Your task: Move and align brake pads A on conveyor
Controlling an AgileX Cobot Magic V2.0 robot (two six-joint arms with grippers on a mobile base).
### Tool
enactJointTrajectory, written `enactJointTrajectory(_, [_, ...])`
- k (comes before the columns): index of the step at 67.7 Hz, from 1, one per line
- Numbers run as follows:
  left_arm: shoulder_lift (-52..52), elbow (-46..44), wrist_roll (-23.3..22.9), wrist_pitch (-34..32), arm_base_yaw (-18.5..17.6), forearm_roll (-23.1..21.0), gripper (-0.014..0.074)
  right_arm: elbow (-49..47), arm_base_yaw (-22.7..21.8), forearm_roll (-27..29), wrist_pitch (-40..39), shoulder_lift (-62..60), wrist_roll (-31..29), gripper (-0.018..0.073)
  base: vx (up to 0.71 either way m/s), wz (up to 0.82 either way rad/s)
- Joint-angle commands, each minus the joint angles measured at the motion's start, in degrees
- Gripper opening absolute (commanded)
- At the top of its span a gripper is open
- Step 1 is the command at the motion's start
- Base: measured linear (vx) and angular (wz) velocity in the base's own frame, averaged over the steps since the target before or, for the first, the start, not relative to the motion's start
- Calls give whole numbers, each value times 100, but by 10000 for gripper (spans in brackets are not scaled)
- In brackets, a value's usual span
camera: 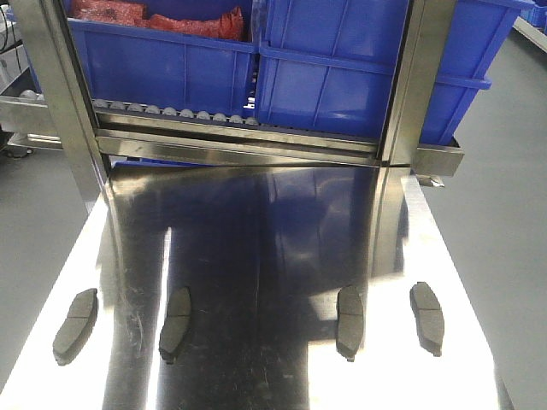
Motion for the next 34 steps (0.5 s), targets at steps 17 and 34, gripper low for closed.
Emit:
enactJointTrajectory(17, [-82,96,-5,-471,-2,-54,-6,65,-24,-60,-431,-72,-27,-12,0,0])
enactJointTrajectory(34, [-82,96,-5,-471,-2,-54,-6,65,-24,-60,-431,-72,-27,-12,0,0])
